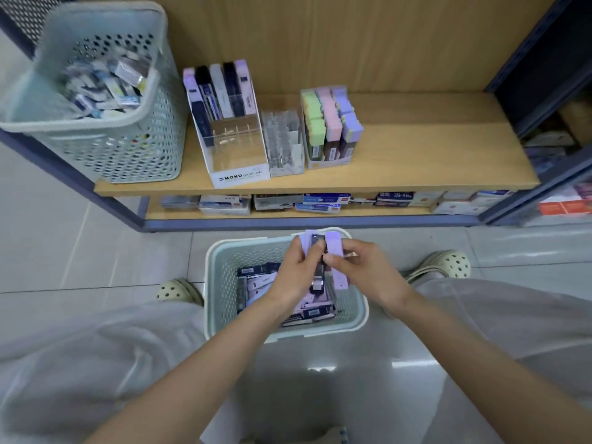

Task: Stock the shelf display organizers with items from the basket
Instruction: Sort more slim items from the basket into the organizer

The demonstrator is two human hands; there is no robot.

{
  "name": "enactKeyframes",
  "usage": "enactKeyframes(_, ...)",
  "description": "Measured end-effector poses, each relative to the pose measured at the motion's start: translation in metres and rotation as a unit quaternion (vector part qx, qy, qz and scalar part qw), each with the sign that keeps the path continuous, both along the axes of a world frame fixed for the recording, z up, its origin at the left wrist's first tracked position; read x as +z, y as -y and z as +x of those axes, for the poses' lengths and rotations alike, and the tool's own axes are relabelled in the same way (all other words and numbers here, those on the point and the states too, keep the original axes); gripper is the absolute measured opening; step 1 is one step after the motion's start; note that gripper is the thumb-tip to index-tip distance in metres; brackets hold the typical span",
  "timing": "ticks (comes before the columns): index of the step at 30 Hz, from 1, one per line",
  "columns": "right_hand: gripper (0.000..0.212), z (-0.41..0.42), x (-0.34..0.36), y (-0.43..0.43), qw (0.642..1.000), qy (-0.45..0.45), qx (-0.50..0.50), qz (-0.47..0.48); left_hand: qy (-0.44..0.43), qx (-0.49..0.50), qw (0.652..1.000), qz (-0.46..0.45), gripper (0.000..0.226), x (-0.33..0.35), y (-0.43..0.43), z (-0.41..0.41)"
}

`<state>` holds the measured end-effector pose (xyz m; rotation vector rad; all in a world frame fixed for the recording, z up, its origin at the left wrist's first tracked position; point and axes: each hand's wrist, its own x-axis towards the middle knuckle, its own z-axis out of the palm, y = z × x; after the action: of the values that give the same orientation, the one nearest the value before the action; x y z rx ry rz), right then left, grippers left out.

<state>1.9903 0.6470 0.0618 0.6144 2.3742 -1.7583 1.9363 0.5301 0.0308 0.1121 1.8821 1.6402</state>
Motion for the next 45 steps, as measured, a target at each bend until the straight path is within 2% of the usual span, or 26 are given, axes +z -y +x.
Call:
enactKeyframes(4, 0.011, -0.012, 0.015, 0.006, 0.999, -0.028, -0.014, 0.036, -0.038, 0.038, 0.998, -0.024, 0.012, 0.031, 0.015, -0.014)
enactKeyframes(6, 0.014, -0.018, 0.024, 0.007, 0.999, -0.035, -0.006, 0.042, -0.026, 0.037, 0.999, -0.008, 0.012, 0.049, 0.025, -0.021)
enactKeyframes(8, 0.009, -0.026, 0.035, 0.008, 0.998, -0.048, 0.013, 0.044, -0.026, 0.030, 0.999, -0.005, 0.015, 0.066, 0.037, -0.029)
enactKeyframes(9, 0.004, -0.030, 0.040, 0.008, 0.997, -0.053, 0.025, 0.055, -0.033, 0.025, 0.999, -0.009, 0.017, 0.073, 0.043, -0.035)
enactKeyframes(12, 0.012, -0.049, 0.053, 0.008, 0.989, -0.083, 0.052, 0.109, -0.075, 0.027, 0.997, -0.019, 0.017, 0.090, 0.060, -0.057)
enactKeyframes(16, 0.005, -0.081, 0.066, 0.011, 0.979, -0.120, 0.047, 0.156, -0.112, 0.055, 0.992, -0.030, 0.012, 0.111, 0.080, -0.089)
enactKeyframes(21, 0.010, -0.124, 0.075, 0.012, 0.973, -0.147, 0.029, 0.177, -0.151, 0.078, 0.985, -0.033, 0.008, 0.120, 0.092, -0.122)
enactKeyframes(25, 0.030, -0.156, 0.086, 0.016, 0.956, -0.191, 0.052, 0.219, -0.164, 0.089, 0.982, -0.027, 0.010, 0.116, 0.097, -0.147)
enactKeyframes(30, 0.011, -0.215, 0.081, 0.026, 0.935, -0.247, 0.029, 0.253, -0.169, 0.137, 0.976, -0.011, 0.007, 0.113, 0.107, -0.178)
enactKeyframes(32, 0.005, -0.239, 0.075, 0.029, 0.927, -0.250, 0.035, 0.277, -0.172, 0.144, 0.974, -0.006, 0.018, 0.112, 0.109, -0.188)
enactKeyframes(34, 0.009, -0.261, 0.068, 0.032, 0.915, -0.243, 0.049, 0.317, -0.172, 0.146, 0.974, -0.003, 0.024, 0.111, 0.110, -0.195)
enactKeyframes(38, 0.015, -0.288, 0.055, 0.030, 0.900, -0.204, 0.066, 0.380, -0.168, 0.153, 0.974, -0.004, 0.019, 0.110, 0.110, -0.205)
enactKeyframes(41, 0.020, -0.297, 0.047, 0.021, 0.872, -0.158, 0.090, 0.455, -0.164, 0.162, 0.973, 0.006, 0.010, 0.109, 0.108, -0.209)
enactKeyframes(45, 0.021, -0.304, 0.040, 0.007, 0.841, -0.118, 0.109, 0.516, -0.171, 0.160, 0.972, 0.000, 0.017, 0.109, 0.105, -0.212)
